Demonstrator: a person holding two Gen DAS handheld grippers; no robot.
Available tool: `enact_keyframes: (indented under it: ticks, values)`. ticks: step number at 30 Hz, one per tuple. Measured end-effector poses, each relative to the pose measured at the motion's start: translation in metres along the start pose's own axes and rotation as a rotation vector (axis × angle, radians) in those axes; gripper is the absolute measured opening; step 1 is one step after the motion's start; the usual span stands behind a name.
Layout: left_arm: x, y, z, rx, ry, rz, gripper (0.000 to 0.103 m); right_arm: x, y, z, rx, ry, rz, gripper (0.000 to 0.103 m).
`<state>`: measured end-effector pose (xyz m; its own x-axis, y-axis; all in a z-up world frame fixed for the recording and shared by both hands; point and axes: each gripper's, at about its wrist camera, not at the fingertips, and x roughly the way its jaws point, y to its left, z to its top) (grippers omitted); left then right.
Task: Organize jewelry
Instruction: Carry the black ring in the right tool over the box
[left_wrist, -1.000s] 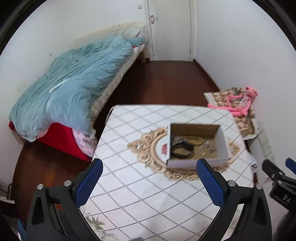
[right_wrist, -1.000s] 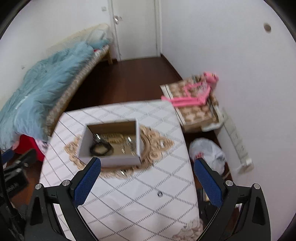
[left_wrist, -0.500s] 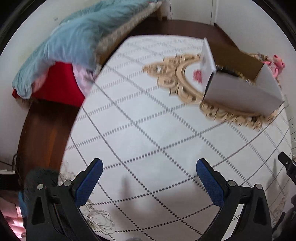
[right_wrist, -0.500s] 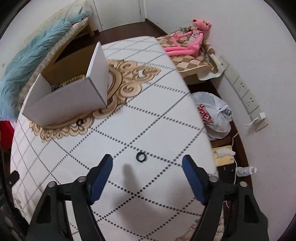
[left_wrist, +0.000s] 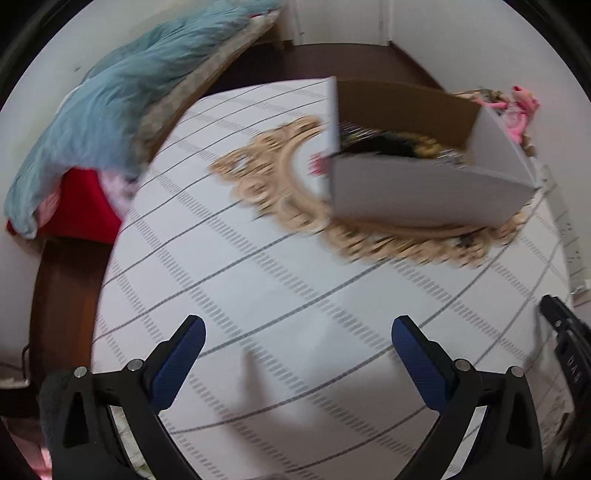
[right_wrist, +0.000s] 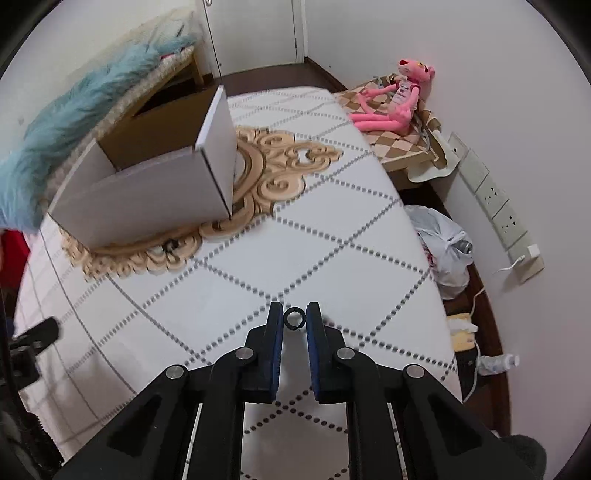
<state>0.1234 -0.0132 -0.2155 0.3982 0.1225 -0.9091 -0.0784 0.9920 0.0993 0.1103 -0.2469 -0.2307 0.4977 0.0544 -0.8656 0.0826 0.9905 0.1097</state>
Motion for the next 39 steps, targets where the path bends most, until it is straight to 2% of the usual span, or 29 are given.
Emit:
enact_keyframes:
  ticks: [6, 8, 10, 13, 18, 21, 24, 30, 39]
  values:
    - [0.011, -0.06, 0.024, 0.087, -0.015, -0.077, 0.101, 0.003, -0.013, 0.021, 0.037, -0.013, 0.006, 0.013]
    - [0.018, -0.075, 0.028, 0.117, -0.018, -0.085, 0.094, 0.007, -0.02, 0.027, 0.054, -0.01, 0.003, 0.013]
    - [0.023, -0.089, 0.031, 0.147, -0.016, -0.092, 0.077, 0.012, -0.029, 0.032, 0.073, -0.008, 0.003, 0.013]
    - [0.031, -0.099, 0.035, 0.167, -0.007, -0.105, 0.063, 0.017, -0.037, 0.037, 0.093, -0.008, -0.003, 0.013]
    - [0.034, -0.108, 0.041, 0.184, -0.031, -0.1, 0.057, 0.023, -0.047, 0.042, 0.111, -0.007, -0.004, 0.013]
    - [0.035, -0.11, 0.043, 0.185, -0.041, -0.13, 0.036, 0.023, -0.049, 0.044, 0.118, -0.009, 0.0, 0.013]
    - [0.035, -0.113, 0.045, 0.2, -0.043, -0.16, 0.01, 0.023, -0.051, 0.045, 0.119, -0.012, -0.002, 0.013]
    - [0.026, -0.107, 0.039, 0.194, -0.053, -0.196, 0.01, 0.015, -0.052, 0.047, 0.126, -0.028, 0.005, 0.013]
    - [-0.017, -0.071, 0.019, 0.151, -0.079, -0.25, 0.01, -0.02, -0.038, 0.049, 0.109, -0.075, 0.06, 0.013]
